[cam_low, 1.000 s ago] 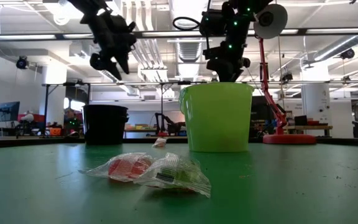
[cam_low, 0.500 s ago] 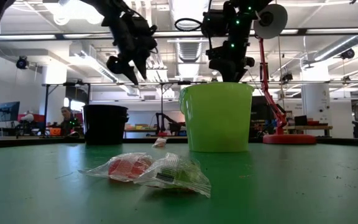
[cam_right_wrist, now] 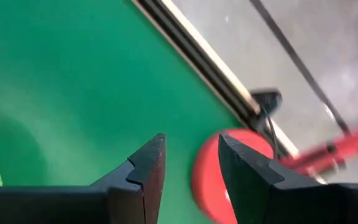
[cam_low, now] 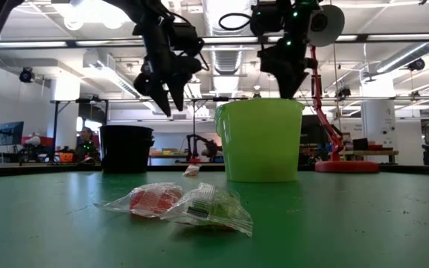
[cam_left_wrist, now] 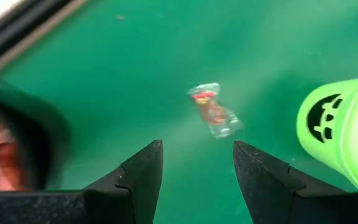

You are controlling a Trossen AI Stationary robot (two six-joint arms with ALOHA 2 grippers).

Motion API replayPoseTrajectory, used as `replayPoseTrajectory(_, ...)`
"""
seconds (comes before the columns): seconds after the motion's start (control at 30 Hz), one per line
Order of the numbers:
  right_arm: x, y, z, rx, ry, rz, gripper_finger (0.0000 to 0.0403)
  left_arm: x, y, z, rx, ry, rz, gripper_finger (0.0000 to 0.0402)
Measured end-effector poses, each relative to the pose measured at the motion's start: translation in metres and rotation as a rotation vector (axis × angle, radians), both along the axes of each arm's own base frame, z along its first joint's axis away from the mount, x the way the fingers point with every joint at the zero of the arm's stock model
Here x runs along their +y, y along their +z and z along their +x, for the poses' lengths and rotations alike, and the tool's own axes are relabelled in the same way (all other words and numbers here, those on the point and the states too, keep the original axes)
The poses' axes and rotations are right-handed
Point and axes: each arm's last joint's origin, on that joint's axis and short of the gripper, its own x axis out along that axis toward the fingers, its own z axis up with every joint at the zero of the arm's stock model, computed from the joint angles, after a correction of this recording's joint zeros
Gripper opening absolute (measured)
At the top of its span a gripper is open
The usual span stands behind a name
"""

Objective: Sort candy
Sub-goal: Put the orange gummy into the green bucket

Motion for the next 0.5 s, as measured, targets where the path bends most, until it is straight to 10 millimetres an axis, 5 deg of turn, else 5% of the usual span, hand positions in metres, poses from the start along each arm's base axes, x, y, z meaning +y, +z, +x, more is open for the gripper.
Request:
replayPoseTrajectory(0.23, 0.016, 0.021, -0.026, -0.002, -0.127, 0.047, 0.014, -0.018, -0.027, 0.015, -0.041, -0.009, 0.0, 0.0178)
replayPoseTrajectory(0.5, 0.036, 0.041, -0.047, -0.025, -0.114, 0.07, 0.0145, -0.025, -0.036, 0.022, -0.089, 0.044, -0.009, 0.0178)
